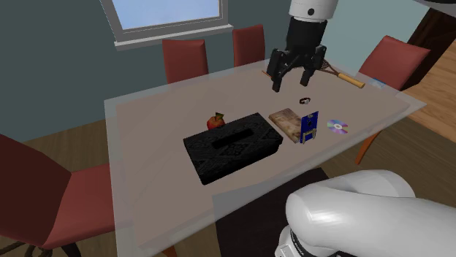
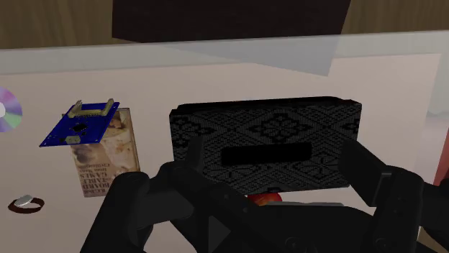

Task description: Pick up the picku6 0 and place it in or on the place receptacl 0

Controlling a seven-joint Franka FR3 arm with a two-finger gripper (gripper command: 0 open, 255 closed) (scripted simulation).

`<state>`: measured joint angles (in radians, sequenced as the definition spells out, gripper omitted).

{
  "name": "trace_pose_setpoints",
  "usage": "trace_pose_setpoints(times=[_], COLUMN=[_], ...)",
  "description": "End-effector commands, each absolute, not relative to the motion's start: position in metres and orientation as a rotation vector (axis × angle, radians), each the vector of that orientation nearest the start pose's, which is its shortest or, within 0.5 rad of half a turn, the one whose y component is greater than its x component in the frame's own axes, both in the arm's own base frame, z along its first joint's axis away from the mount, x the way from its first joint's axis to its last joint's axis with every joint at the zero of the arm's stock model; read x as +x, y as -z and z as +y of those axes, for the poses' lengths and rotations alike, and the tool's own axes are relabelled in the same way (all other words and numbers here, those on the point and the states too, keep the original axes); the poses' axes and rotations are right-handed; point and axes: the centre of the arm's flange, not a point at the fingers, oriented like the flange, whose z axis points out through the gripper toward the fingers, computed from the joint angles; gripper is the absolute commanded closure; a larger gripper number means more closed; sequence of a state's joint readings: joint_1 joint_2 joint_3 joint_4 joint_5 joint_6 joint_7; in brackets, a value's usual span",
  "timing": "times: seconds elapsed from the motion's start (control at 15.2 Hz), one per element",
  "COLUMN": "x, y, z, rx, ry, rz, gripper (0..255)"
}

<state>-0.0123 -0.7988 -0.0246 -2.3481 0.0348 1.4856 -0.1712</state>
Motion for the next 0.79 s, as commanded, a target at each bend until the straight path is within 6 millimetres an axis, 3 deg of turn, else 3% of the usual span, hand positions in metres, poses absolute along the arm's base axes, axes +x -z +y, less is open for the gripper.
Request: trace_pose_setpoints(times=[0.0, 0.73], x=[0.294, 0.378], y=[-0.591, -0.488], z=[-0.009, 0.024], rx=[-3.074, -3.052], ry=[-0.09, 0.029], rz=[-0.222, -0.263], gripper=[0, 0])
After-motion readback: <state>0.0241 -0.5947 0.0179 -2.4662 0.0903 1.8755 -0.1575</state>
